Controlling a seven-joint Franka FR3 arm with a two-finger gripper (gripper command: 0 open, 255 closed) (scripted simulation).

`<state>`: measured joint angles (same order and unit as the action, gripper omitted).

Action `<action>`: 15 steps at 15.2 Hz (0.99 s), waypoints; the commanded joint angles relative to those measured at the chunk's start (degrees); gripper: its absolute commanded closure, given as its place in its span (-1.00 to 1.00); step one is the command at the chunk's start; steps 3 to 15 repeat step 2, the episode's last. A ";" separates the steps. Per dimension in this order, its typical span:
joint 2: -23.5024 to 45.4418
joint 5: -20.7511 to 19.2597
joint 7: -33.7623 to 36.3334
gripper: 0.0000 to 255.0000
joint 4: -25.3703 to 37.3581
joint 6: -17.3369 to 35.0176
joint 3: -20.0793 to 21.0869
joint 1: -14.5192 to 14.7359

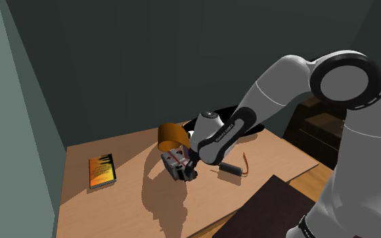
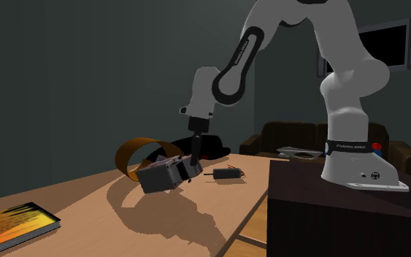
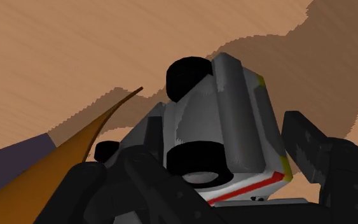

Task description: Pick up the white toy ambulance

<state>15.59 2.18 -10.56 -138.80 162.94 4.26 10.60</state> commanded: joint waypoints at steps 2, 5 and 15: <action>-0.86 0.06 -0.02 1.00 -0.10 -0.72 0.03 -0.05; -0.86 0.06 -0.02 1.00 -0.10 -0.72 0.03 -0.05; -0.86 0.06 -0.02 1.00 -0.10 -0.72 0.03 -0.05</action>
